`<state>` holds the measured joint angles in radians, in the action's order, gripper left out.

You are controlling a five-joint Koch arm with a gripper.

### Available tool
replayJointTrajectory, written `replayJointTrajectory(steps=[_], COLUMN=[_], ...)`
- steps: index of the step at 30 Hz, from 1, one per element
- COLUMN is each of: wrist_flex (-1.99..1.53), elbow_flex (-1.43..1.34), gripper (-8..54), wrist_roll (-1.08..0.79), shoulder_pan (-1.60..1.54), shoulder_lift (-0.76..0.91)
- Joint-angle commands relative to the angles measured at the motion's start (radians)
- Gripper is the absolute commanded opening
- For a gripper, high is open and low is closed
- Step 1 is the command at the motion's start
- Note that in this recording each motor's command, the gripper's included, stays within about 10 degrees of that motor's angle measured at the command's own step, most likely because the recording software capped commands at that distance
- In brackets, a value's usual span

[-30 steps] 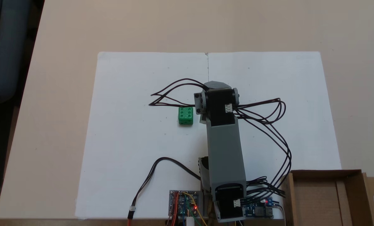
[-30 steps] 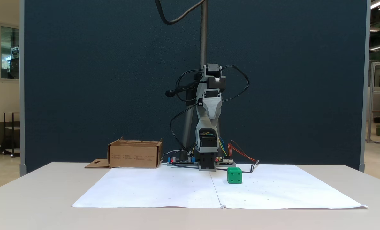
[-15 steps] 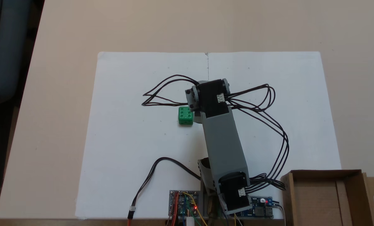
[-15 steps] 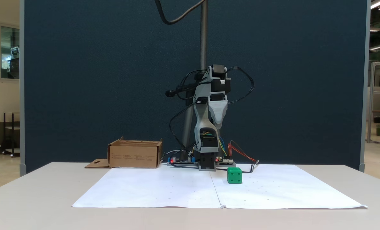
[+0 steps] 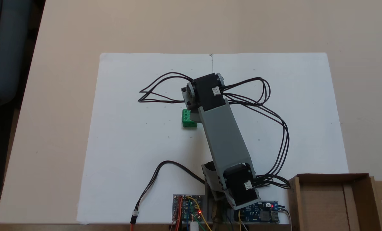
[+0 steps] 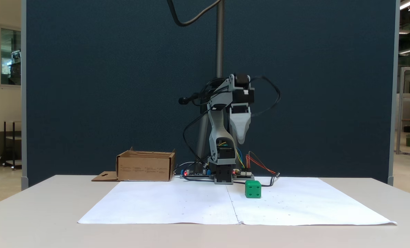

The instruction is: Grasp a green dice and put it in the bin.

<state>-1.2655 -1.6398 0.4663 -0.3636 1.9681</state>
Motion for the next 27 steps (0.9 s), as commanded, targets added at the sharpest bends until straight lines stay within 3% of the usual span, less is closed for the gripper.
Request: replayJointTrajectory(steps=[1,27], wrist_flex=[0.092,0.252], elbow_flex=[0.0,-0.21], gripper=[43.0,43.1], wrist_roll=[0.083,0.153], shoulder_pan=[-0.017,-0.123], shoulder_lift=[0.006,-0.043])
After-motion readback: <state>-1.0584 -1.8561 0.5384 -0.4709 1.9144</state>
